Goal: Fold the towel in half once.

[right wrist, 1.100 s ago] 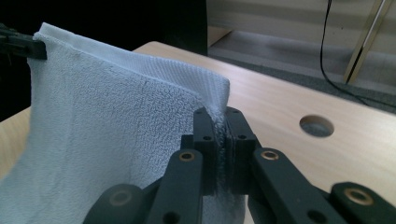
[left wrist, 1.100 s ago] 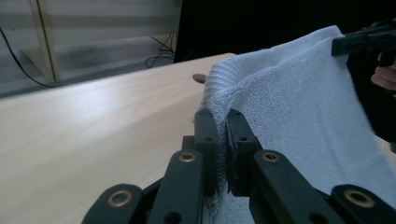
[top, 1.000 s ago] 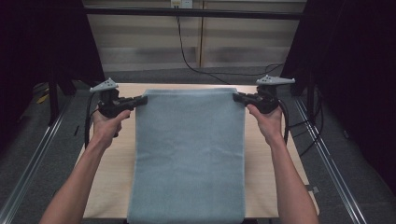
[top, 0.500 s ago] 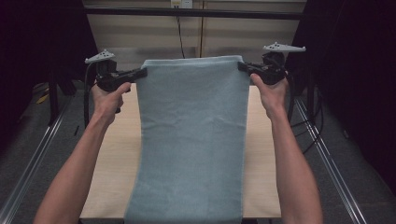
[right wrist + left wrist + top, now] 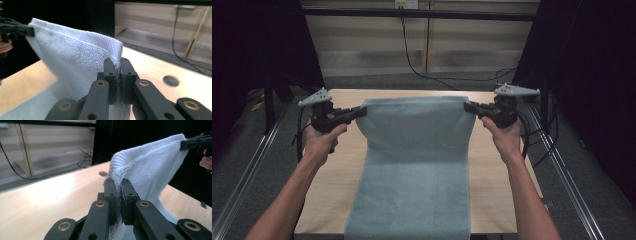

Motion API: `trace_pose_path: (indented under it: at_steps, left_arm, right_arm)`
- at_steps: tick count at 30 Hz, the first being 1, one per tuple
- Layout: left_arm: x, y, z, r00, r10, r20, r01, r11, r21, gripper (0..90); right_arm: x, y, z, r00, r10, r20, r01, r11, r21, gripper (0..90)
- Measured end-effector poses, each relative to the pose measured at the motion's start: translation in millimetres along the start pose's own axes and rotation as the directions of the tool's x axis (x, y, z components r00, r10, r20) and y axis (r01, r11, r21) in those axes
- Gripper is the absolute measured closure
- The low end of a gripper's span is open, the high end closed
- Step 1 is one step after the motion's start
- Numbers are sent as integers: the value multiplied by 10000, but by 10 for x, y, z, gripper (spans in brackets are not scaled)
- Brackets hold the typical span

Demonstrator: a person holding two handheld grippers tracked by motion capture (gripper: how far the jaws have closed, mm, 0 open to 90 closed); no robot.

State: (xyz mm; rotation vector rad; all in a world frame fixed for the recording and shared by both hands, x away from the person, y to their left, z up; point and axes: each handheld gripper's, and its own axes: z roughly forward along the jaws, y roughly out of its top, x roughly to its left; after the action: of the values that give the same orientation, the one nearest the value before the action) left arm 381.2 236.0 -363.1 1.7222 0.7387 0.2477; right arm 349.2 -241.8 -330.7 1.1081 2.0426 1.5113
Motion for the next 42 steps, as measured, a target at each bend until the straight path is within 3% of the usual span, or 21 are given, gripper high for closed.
trace_pose_path:
  at_steps: [5, 7, 9, 11, 14, 16, 19, 20, 22, 23, 24, 26, 28, 30, 31, 34, 36, 42]
  left_arm:
    - [-170, -208, -183, 10000, 16, 87, -18, 9999, 137, 853]
    - [-263, -280, -281, 9996, 126, 253, -130, 9998, 153, 853]
    - [-378, -365, -388, 9988, -9, 499, 6, 10000, 58, 853]
    - [-496, -453, -447, 9986, 368, 378, -391, 9973, 623, 853]
    - [-587, -662, -515, 9980, 53, 623, -114, 9951, 979, 853]
    - [-632, -853, -512, 9984, -90, 552, 4, 9879, 1549, 853]
    - [-679, -1163, -500, 9965, -364, 753, 175, 9713, 2371, 853]
    - [-685, -1259, -502, 9950, -473, 884, 231, 9661, 2571, 852]
    - [-685, -1441, -507, 9923, -777, 967, 456, 9534, 2981, 851]
    - [-683, -1525, -502, 9907, -980, 940, 637, 9468, 3155, 852]
    - [-684, -1595, -499, 9929, -874, 807, 575, 9465, 3175, 852]
    - [-712, -1636, -470, 9938, -828, 743, 525, 9378, 3431, 852]
    - [-739, -1643, -420, 9948, -614, 814, 269, 9279, 3720, 851]
    - [-731, -1694, -355, 9969, -507, 599, 229, 9182, 3954, 851]
    - [-718, -1706, -335, 9968, -459, 661, 147, 9117, 4106, 851]
    - [-653, -1731, -293, 9948, -684, 752, 307, 9073, 4193, 850]
    - [-631, -1741, -274, 9956, -616, 702, 278, 9131, 4067, 850]
    - [-514, -1721, -185, 9940, -959, 529, 676, 9171, 3928, 850]
  right_arm:
    - [223, -306, -125, 9990, -212, -396, 233, 9982, 550, 862]
    - [322, -396, -201, 9981, -337, -525, 375, 9966, 738, 862]
    - [407, -470, -304, 9965, -399, -734, 455, 9960, 774, 862]
    - [493, -549, -406, 9958, -412, -813, 484, 9949, 882, 862]
    - [611, -760, -481, 9940, -288, -1056, 412, 9923, 1165, 862]
    - [673, -968, -478, 9923, -47, -1241, 228, 9891, 1453, 862]
    - [728, -1306, -426, 9902, 376, -1345, -83, 9773, 2115, 862]
    - [743, -1400, -414, 9902, 531, -1293, -214, 9718, 2349, 862]
    - [795, -1507, -397, 9955, 79, -943, 221, 9495, 3131, 861]
    - [804, -1548, -404, 9937, 274, -1085, 85, 9484, 3169, 861]
    - [815, -1595, -410, 9910, 512, -1234, -89, 9468, 3217, 861]
    - [864, -1725, -370, 9913, 467, -1230, 27, 9274, 3740, 861]
    - [878, -1833, -314, 9886, 744, -1310, -158, 9159, 4012, 861]
    - [893, -1935, -241, 9878, 849, -1302, -200, 9001, 4352, 861]
    - [901, -1963, -215, 9901, 691, -1219, -68, 8924, 4512, 861]
    - [832, -1964, -193, 9918, 652, -1099, -84, 8915, 4530, 861]
    - [792, -1982, -158, 9907, 798, -1102, -217, 8924, 4507, 861]
    - [698, -1935, -39, 9955, 533, -778, -135, 8968, 4423, 863]
